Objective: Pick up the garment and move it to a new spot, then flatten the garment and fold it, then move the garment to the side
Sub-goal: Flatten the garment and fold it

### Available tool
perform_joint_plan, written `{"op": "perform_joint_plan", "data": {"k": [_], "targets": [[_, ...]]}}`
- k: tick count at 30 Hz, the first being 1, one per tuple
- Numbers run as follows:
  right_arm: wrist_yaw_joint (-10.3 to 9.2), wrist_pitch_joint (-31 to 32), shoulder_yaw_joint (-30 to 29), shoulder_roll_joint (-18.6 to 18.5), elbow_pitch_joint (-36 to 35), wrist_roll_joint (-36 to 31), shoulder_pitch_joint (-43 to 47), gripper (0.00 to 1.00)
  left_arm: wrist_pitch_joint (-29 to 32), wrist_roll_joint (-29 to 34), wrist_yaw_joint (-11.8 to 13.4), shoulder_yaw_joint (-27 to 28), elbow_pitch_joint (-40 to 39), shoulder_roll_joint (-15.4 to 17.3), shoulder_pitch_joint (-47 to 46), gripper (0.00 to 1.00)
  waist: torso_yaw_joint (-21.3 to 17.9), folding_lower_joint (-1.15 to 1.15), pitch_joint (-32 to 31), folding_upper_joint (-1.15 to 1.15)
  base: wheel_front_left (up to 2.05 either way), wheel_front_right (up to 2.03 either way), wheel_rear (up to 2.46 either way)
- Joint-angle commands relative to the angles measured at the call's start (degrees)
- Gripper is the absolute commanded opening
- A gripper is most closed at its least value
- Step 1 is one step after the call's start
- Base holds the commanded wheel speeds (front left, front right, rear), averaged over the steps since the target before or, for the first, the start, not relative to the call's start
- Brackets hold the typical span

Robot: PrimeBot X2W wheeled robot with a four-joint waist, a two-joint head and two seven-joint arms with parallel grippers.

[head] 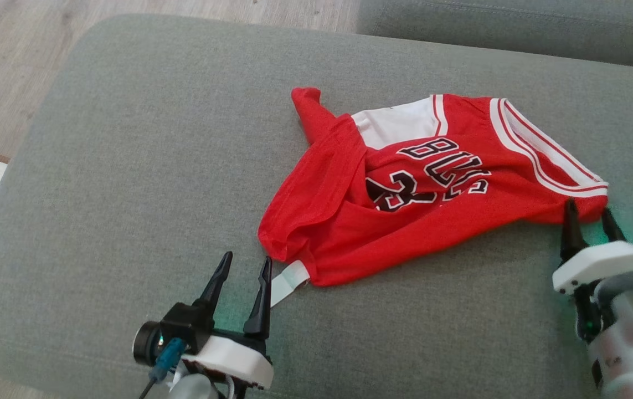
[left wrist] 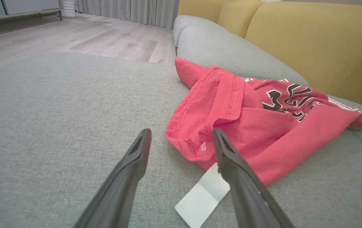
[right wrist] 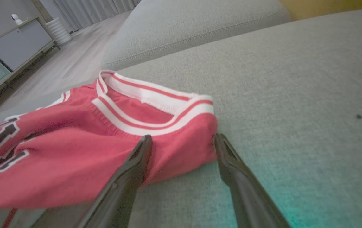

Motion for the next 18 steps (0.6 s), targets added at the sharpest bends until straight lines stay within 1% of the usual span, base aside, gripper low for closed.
{"op": "perform_joint_plan", "data": {"k": [1, 3, 4, 5, 6, 12, 14, 15, 17, 18], "targets": [[-0.05, -0.78, 0.08, 0.08, -0.95, -1.1, -2.87, 1.0, -0.29, 0.22, -0.01, 1.84, -1.99, 0.26, -2.51, 1.0, 0.09, 0.0, 0.25, 0.0, 0.0, 0.0, 0.0], [-0.05, -0.78, -0.28, 0.4, -0.35, -1.95, -3.48, 1.0, -0.29, 0.36, -0.06, 1.97, -1.97, 0.26, -2.64, 1.0, 0.07, 0.0, 0.46, 0.0, 0.0, 0.0, 0.0], [-0.05, -0.78, -0.41, 0.56, -0.12, -2.26, -3.86, 0.78, -0.29, 0.46, -0.09, 2.01, -1.93, 0.26, -2.71, 1.0, 0.03, 0.0, 0.56, 0.0, 0.0, 0.0, 0.0], [-0.05, -0.78, -0.4, 0.79, -0.32, -2.47, -4.27, 0.11, -0.29, 0.53, -0.12, 2.04, -1.9, 0.26, -2.79, 1.0, -0.01, 0.0, 0.63, 0.0, 0.0, 0.0, 0.0], [-0.05, -0.78, -0.48, 1.03, -0.64, -2.57, -4.6, 0.0, -0.29, 0.62, -0.15, 2.08, -1.84, 0.26, -2.84, 1.0, -0.11, 0.0, 0.58, 0.0, 0.0, 0.0, 0.0], [-0.05, -0.78, 0.01, 2.25, -4.61, -2.57, -4.17, 0.0, -0.29, 1.34, -0.36, 2.85, -1.17, 0.26, -2.08, 1.0, -1.5, 0.0, -1.53, 0.0, 0.0, 0.0, 0.0], [-0.05, -0.78, 0.33, 2.68, -7.08, -2.02, -3.41, 0.0, -0.29, 1.64, -0.5, 3.19, -0.85, 0.26, -1.55, 1.0, -2.38, 0.0, -2.94, 0.0, 0.0, 0.0, 0.0], [-0.05, -0.78, 1.2, 2.98, -9.86, -1.31, -2.64, 0.0, -0.29, 1.8, -0.61, 3.53, -0.67, 0.26, -0.92, 1.0, -3.34, 0.0, -4.39, 0.0, 0.0, 0.0, 0.0], [-0.05, -0.79, 3.05, 3.4, -12.97, 0.09, -1.89, 0.0, -0.29, 1.9, -0.71, 3.75, -0.53, 0.26, -0.14, 1.0, -4.32, 0.0, -5.82, 0.0, 0.0, 0.0, 0.0], [-0.05, -0.79, 4.97, 3.61, -14.76, 1.45, -1.49, 0.0, -0.29, 1.89, -0.72, 3.79, -0.42, 0.26, 0.25, 1.0, -4.75, 0.0, -6.45, 0.0, 0.0, 0.0, 0.0]]}}
